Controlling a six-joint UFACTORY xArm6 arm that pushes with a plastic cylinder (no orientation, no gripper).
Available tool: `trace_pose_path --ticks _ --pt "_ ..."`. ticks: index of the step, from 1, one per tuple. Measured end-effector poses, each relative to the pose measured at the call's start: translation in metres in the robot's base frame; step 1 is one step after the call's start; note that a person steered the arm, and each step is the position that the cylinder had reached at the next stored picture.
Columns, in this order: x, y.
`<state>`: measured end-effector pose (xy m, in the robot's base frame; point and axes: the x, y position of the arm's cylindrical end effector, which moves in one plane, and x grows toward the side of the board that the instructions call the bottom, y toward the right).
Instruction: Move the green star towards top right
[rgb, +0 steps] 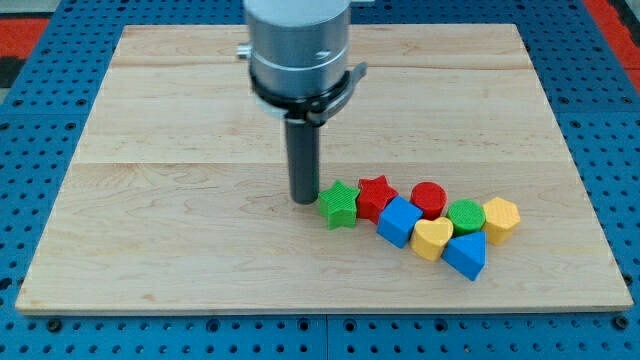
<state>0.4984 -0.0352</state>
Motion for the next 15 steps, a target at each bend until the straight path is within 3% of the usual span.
trace_pose_path --ticks 1,2,3,4,6,8,10,11,13,14,15 --pt "0.032 -0.046" --pt "0.059 -0.039" --pt "0.068 0.015" --pt "0.062 0.022" --pt "0.024 0.055" --pt "-0.040 0.009" --pt "-0.094 0.044" --pt "-0.100 0.069" --pt "-0.051 0.069" --pt "-0.049 0.103" --pt "-0.084 0.145"
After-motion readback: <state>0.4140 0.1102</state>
